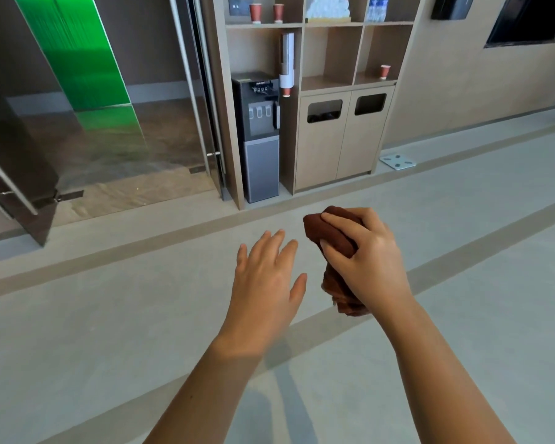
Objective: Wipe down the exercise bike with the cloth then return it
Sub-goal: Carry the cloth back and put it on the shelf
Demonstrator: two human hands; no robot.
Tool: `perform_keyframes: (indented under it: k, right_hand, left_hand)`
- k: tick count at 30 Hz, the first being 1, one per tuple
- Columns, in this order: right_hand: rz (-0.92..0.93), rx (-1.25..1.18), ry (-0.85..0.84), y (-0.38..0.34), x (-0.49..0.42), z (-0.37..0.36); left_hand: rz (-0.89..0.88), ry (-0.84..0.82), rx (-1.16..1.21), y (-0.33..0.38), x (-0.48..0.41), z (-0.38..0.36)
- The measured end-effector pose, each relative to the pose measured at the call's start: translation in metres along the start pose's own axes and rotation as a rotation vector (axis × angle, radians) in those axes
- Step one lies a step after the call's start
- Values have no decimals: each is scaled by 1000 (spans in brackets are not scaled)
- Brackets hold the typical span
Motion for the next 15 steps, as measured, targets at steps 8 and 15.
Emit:
perform_keyframes:
  k: [8, 15]
  right_hand:
    - [32, 14, -64, 28, -143, -112]
    - [54, 27, -64, 17, -306, -217]
  left_hand:
    - [110, 4, -46, -102, -155, -28]
    - [76, 74, -61, -206, -312, -19]
Point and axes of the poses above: each hand's wrist, its own x-axis away from the middle knuckle, its own z-axis out of the back of the hand, y = z × x, the point moved 3 cm from there along -x, towards the middle knuckle
